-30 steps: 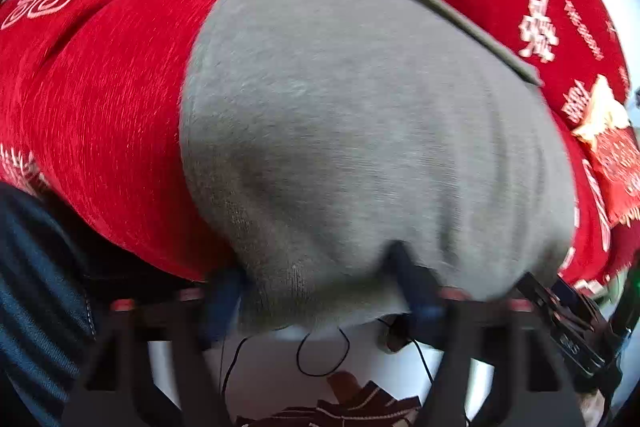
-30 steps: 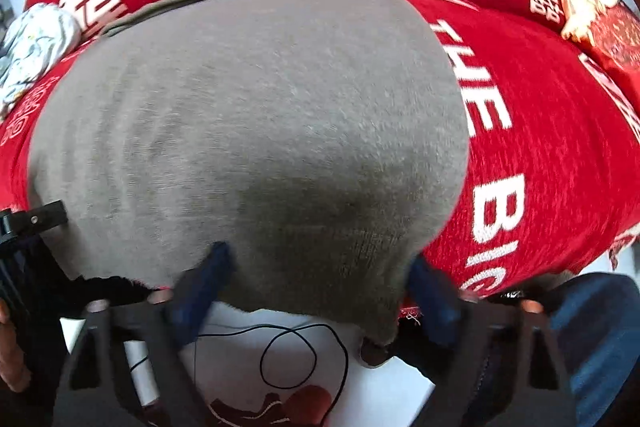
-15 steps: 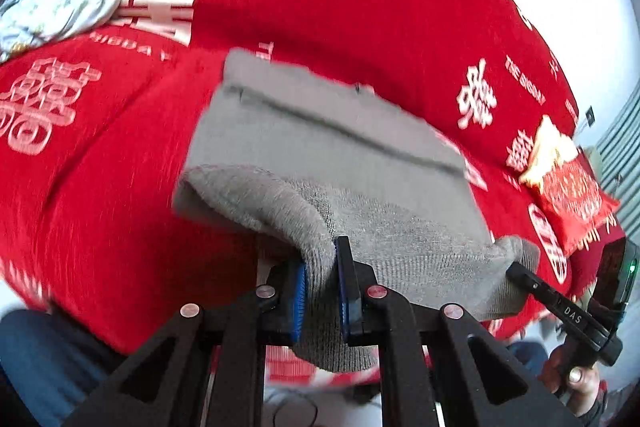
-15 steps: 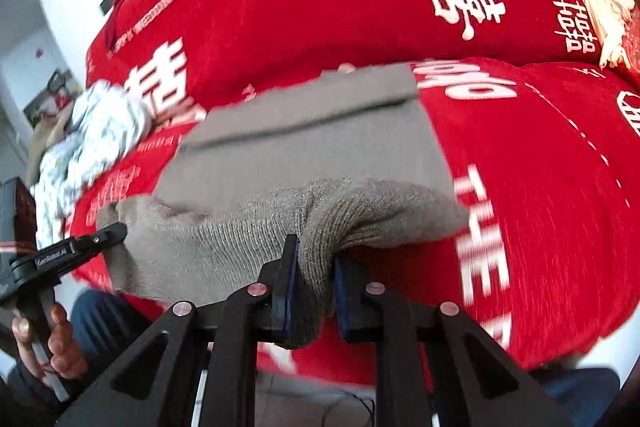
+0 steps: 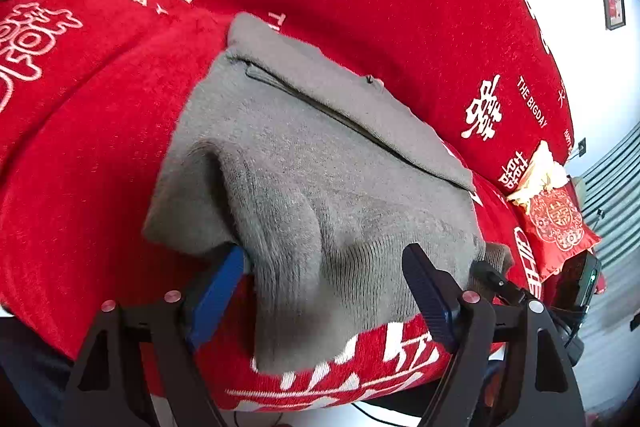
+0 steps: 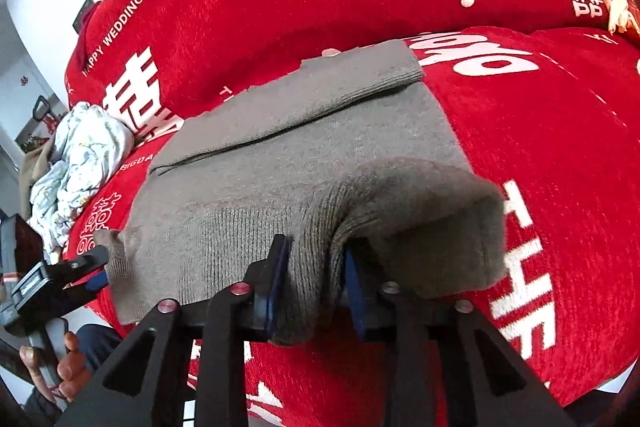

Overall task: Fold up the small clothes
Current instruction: 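Grasp the hem with both grippers and fold it up toward the collar, then hold the folded hem with both grippers and lay it flat on the body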

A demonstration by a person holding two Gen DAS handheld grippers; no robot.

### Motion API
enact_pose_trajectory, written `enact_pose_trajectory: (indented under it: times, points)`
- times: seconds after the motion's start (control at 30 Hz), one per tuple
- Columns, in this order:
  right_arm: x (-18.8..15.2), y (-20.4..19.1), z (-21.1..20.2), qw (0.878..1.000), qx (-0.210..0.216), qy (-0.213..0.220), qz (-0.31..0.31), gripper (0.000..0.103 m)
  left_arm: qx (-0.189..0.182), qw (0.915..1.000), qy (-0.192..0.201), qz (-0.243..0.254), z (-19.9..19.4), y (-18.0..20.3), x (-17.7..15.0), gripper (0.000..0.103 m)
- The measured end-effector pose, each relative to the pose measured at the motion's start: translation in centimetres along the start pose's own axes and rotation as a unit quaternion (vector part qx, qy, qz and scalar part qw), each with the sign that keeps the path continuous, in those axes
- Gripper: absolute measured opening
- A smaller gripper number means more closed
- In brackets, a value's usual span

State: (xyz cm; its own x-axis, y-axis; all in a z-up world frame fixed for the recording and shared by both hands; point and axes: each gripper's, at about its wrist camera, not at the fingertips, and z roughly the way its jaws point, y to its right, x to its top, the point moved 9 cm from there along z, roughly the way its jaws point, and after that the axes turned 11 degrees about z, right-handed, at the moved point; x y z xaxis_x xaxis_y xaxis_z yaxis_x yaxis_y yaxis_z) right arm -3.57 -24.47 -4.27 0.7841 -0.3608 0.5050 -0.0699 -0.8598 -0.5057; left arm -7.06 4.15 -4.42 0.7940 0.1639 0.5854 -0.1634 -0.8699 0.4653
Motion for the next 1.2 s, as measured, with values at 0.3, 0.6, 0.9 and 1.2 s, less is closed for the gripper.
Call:
enact_pose_trajectory:
  times: [0.3, 0.6, 0.9, 1.2]
  points:
    - [-0.7, -0.6, -1.0, 1.0, 0.028, -0.01, 0.0, 0.061, -0.039, 0.9985, -0.016, -0.037, 1.3, 0.9, -1.5, 0.062]
    - [-0.8, -0.1, 0.3, 0.998, 0.045, -0.033, 0.021, 0.042, -0.055, 0.9958, -0.017, -0.072, 2.0, -0.3, -2.3, 0.032]
    - [-0.9, -0.2, 0.5, 0.999, 0.034, -0.032, 0.01, 0.021, -0.049, 0.9967, -0.012, -0.063, 2.2, 0.3, -2.3, 0.009]
    - [0.9, -2.0, -3.2, 0.998, 0.062, 0.002, -0.011, 0.017, -0.015, 0.9984, 0.054, -0.004, -2.7, 2.6, 1.2, 0.009]
